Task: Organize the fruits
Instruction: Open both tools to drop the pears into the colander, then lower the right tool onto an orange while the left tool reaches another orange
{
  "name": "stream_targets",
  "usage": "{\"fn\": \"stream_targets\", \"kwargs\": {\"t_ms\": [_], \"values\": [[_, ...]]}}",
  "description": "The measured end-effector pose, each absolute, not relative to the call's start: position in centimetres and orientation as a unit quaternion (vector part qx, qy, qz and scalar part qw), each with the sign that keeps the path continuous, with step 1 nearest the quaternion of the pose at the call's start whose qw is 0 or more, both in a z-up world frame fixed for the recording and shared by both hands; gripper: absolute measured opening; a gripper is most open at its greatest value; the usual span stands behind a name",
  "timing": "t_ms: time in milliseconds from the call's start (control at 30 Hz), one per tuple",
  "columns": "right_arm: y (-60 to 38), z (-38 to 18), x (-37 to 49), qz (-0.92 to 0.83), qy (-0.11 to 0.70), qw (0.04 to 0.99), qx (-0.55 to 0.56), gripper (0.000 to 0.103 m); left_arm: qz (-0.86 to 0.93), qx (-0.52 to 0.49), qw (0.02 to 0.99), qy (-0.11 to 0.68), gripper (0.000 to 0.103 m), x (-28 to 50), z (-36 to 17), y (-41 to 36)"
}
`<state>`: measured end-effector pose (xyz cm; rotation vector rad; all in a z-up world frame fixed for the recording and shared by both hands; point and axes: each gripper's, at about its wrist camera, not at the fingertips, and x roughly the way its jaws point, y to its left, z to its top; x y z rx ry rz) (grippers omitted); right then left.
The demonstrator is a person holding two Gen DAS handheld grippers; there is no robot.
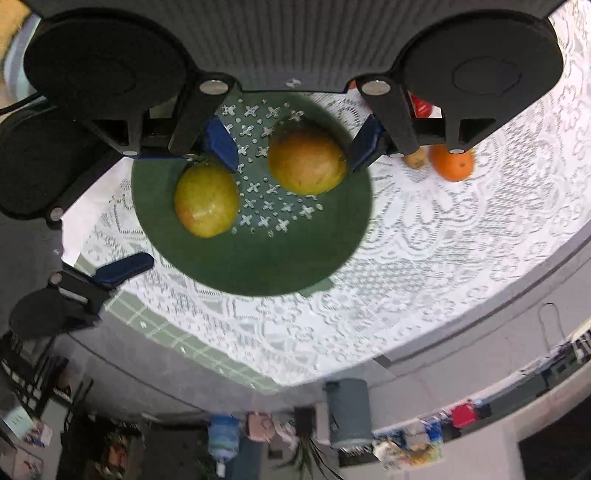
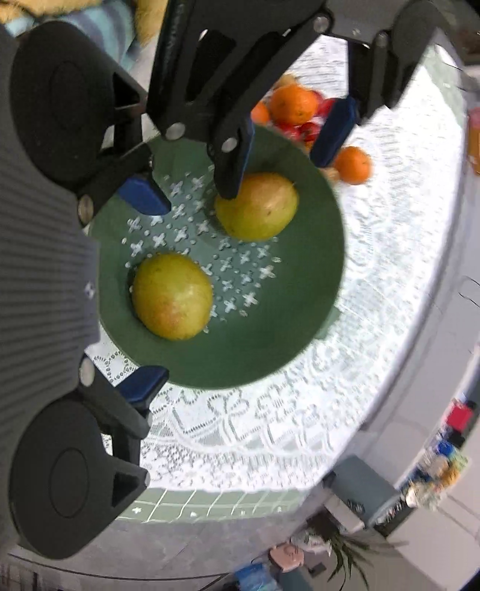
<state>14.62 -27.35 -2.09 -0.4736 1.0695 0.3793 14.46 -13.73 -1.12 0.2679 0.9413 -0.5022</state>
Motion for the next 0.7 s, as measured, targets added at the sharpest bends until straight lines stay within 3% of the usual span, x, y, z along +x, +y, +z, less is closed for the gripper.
{"fn": "stream_targets", "kwargs": {"t_ms": [233,700], "values": [[-26.8,0.5,11.3,0.187,0.466,0.859,-0.099,0.085,-0.201,0.083,0.882,0.419,0.08,11.7,1.2,-10.2],[-20.7,-1.5,5.2,0.162,0.409,0.897,0.041,0.085,-0.136,0.011,0.91,0.392,0.08,6.8,2.0,-2.7]]}}
